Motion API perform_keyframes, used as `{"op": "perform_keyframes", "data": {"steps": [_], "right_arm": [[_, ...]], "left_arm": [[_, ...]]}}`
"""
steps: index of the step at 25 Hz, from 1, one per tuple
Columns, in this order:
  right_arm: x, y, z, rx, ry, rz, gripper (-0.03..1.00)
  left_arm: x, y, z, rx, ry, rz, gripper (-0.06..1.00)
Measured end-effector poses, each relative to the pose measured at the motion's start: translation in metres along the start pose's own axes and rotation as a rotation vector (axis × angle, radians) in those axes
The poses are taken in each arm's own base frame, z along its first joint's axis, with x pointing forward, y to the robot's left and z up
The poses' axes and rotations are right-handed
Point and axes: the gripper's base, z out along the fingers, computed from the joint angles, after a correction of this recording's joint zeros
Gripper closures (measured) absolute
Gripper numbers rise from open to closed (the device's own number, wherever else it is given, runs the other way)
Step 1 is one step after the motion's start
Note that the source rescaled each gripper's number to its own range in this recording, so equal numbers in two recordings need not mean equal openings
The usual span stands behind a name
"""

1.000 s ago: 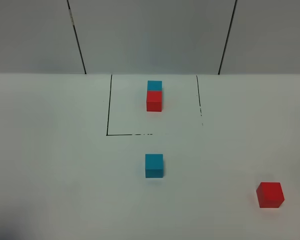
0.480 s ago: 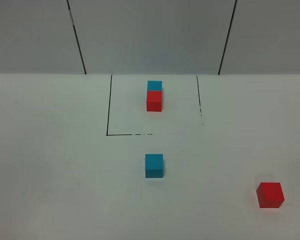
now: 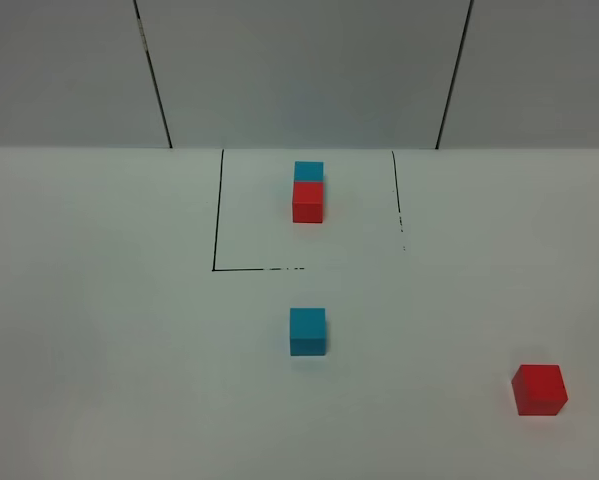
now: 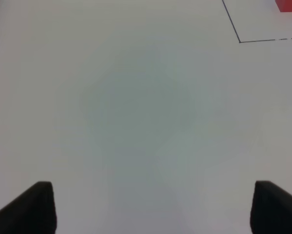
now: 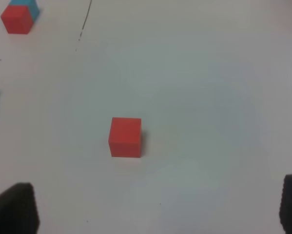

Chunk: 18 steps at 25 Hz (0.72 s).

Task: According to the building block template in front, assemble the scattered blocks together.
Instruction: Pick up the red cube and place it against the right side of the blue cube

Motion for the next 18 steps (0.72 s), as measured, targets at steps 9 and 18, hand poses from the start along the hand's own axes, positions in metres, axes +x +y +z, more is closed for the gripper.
{"op": "perform_keyframes", "data": {"steps": [9, 18], "right_arm": [[0.0000, 0.0000, 0.0000, 0.000, 0.000, 0.000, -0.03], [0.0000, 0.0000, 0.0000, 0.000, 0.000, 0.000, -0.03]], "left_arm": [[0.0036, 0.0002, 0.0068, -0.001, 0.016, 0.000, 0.05], [0.0032, 0.0002, 0.0068, -0.001, 0.011, 0.000, 0.05]]}}
